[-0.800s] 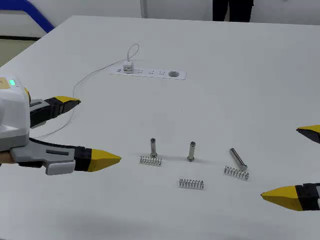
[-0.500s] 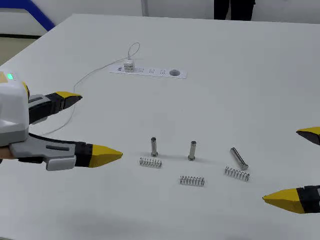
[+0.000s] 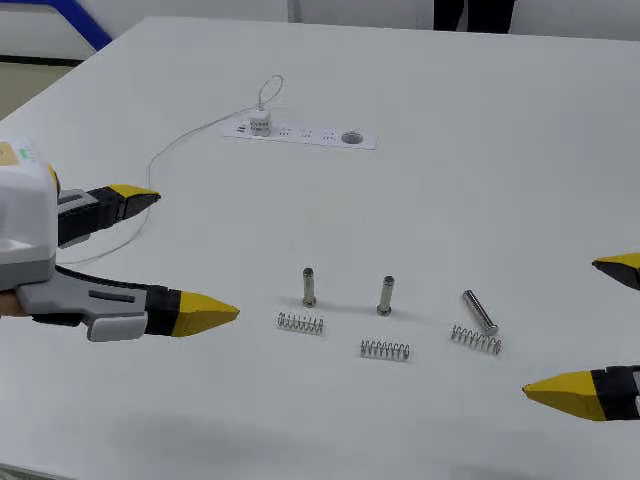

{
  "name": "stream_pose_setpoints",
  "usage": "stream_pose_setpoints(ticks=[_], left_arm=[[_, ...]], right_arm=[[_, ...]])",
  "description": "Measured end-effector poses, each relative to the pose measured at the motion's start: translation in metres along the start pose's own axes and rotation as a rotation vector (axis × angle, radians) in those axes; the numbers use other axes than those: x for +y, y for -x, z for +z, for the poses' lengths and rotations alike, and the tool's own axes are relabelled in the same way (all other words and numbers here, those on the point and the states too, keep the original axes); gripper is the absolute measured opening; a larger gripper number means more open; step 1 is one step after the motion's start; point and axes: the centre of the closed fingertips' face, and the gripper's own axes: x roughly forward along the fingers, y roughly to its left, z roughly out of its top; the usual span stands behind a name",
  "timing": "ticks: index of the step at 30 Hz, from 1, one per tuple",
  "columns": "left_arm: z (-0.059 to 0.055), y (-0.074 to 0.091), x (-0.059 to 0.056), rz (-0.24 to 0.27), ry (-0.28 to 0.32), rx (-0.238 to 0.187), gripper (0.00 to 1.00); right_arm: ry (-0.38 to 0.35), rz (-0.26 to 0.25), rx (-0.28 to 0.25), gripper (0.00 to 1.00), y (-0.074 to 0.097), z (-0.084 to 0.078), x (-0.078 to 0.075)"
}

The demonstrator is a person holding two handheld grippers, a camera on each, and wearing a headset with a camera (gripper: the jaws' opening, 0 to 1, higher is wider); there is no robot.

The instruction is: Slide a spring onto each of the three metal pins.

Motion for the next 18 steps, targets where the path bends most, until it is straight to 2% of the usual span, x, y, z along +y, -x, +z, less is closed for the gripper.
stream_pose_setpoints(ticks=[7,18], left_arm=[[-0.002,0.000,0.004,0.012,0.015,-0.005,1.00],[-0.008,-0.004,0.004,0.008,0.031,0.000,1.00]], right_arm=[[-0.007,0.000,0.013,0.96,-0.002,-0.004,-0.001],[-0.017,0.002,0.031,0.90,-0.011,-0.006,-0.004]])
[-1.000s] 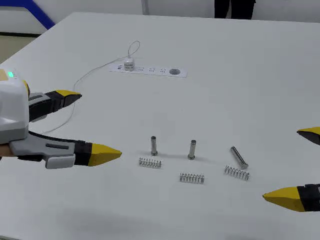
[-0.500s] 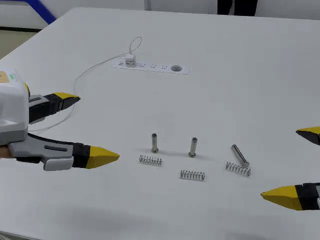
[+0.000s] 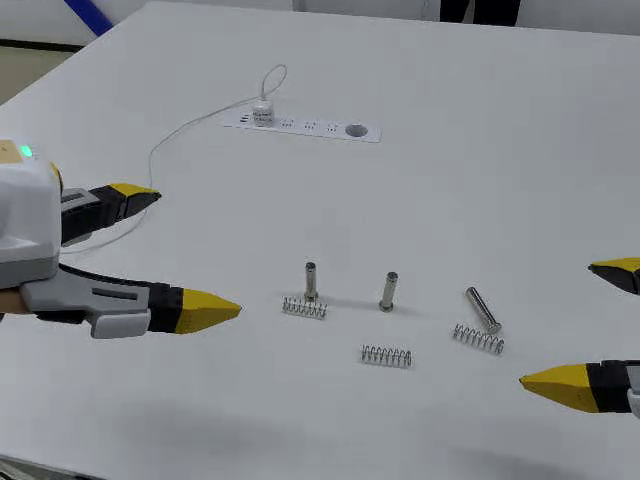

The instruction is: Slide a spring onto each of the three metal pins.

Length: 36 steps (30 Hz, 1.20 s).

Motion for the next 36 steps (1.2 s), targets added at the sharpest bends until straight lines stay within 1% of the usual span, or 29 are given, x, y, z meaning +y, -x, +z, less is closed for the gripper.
stream_pose_setpoints(ticks=[4,7,11,15,19,25,28,30,33,36], left_arm=[[0.000,-0.001,-0.001,-0.002,0.006,-0.004,1.00],[0.000,-0.001,-0.001,-0.003,0.010,-0.005,1.00],[0.001,0.000,-0.002,-0.007,0.011,-0.008,1.00],[0.002,0.001,-0.002,-0.007,0.014,-0.012,1.00],[0.001,0.000,0.000,0.007,0.008,-0.007,1.00],[0.002,0.000,-0.002,0.001,0.011,-0.011,1.00],[0.001,0.001,-0.002,0.002,0.015,-0.007,1.00],[0.002,0.001,-0.001,0.004,0.021,-0.015,1.00],[0.003,0.001,0.000,0.009,0.025,-0.021,1.00],[0.002,0.000,0.000,0.008,0.018,-0.013,1.00]], right_arm=[[0.006,0.002,0.013,0.89,-0.003,-0.001,-0.001],[0.003,-0.005,0.012,0.86,-0.005,-0.001,-0.003],[-0.019,-0.013,-0.008,0.84,-0.006,0.002,-0.007],[-0.028,-0.024,-0.010,0.81,-0.007,0.002,-0.010],[-0.041,0.002,-0.022,0.79,-0.009,0.004,-0.003],[-0.026,0.003,0.006,0.76,-0.013,-0.003,-0.002],[-0.046,-0.007,-0.005,0.74,-0.016,-0.002,-0.005],[-0.056,-0.012,-0.010,0.73,-0.017,0.000,-0.006],[-0.054,-0.023,-0.004,0.71,-0.020,-0.001,-0.009],[-0.039,-0.042,0.006,0.70,-0.021,-0.002,-0.014]])
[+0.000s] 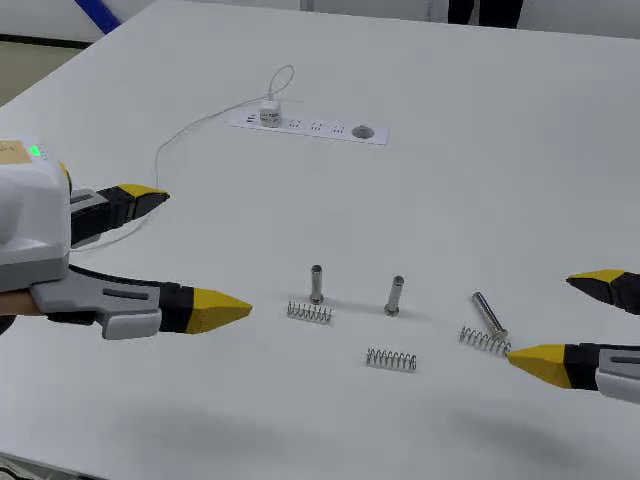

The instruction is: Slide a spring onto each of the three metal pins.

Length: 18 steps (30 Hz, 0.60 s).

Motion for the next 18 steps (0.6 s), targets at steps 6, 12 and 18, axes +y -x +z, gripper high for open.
stream_pose_setpoints(ticks=[6,12,18], left_arm=[[-0.004,-0.001,0.001,0.001,0.007,0.005,0.99],[-0.010,-0.003,-0.001,-0.005,0.016,0.010,0.99],[-0.010,-0.004,0.000,-0.005,0.027,0.004,0.99]], right_arm=[[-0.007,-0.020,0.017,0.66,-0.002,-0.001,-0.007],[-0.009,-0.037,0.035,0.62,-0.005,-0.004,-0.013],[-0.020,-0.039,0.047,0.59,-0.011,-0.005,-0.016]])
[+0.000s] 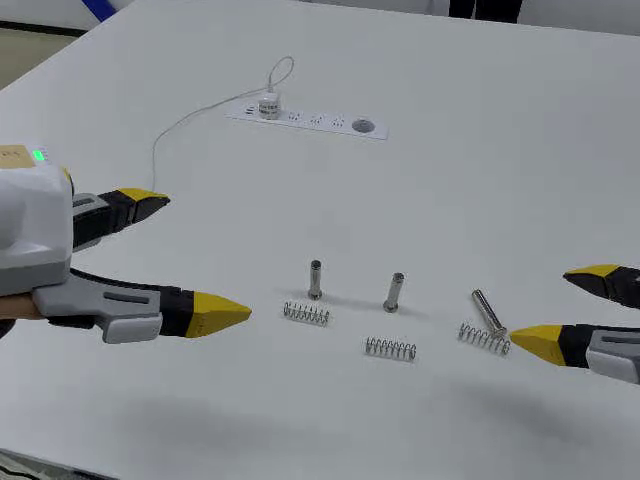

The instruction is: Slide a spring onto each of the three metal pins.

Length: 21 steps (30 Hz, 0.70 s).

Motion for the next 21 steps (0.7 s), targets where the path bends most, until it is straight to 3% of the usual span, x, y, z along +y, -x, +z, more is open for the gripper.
stream_pose_setpoints(ticks=[21], left_arm=[[-0.014,0.007,0.006,0.020,0.029,0.016,0.98]], right_arm=[[-0.015,-0.006,0.087,0.43,-0.047,-0.005,-0.008]])
